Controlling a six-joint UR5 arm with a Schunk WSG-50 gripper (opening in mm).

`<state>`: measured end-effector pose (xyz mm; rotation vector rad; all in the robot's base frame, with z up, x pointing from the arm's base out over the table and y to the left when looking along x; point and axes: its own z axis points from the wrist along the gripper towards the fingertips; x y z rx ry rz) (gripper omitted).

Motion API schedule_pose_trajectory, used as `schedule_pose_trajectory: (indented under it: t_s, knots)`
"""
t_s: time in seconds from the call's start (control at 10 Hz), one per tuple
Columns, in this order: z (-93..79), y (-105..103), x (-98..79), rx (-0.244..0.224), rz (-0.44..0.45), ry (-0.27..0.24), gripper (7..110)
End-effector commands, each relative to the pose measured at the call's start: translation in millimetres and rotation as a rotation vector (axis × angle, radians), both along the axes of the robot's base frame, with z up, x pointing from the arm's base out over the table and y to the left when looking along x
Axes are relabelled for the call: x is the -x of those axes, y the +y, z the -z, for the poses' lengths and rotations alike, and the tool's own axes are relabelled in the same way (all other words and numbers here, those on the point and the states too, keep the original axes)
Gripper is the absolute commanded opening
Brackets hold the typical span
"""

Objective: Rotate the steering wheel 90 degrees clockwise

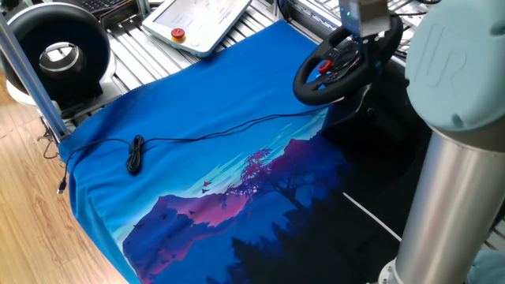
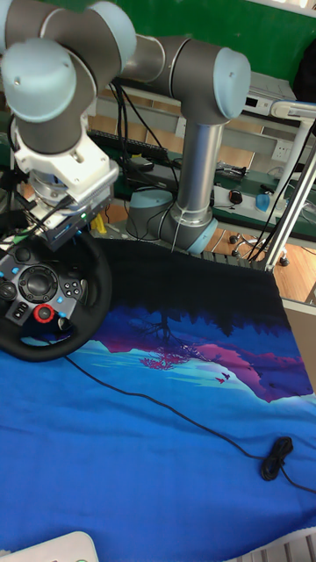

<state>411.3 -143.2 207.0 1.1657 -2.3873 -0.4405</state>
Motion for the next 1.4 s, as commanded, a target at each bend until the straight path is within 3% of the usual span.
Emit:
schedule_pose_trajectory:
  t_s: [0.0, 0.3, 0.6, 0.8, 1.1, 1.2, 1.3]
  knots:
    - [15.0, 26.0, -4.5, 0.010, 0.045, -0.019, 7]
    - [28.5, 49.7, -18.6, 0.014, 0.071, -0.036, 7]
    - [34.1, 51.2, -23.0, 0.014, 0.078, -0.037, 7]
    - [10.2, 46.9, -11.1, 0.041, 0.096, 0.007, 7]
    - [-37.2, 20.1, -2.4, 0.004, 0.057, 0.057, 7]
    - [-41.9, 5.6, 1.1, 0.008, 0.045, 0.071, 7]
    - [-42.0, -1.3, 4.3, -0.019, 0.032, 0.082, 7]
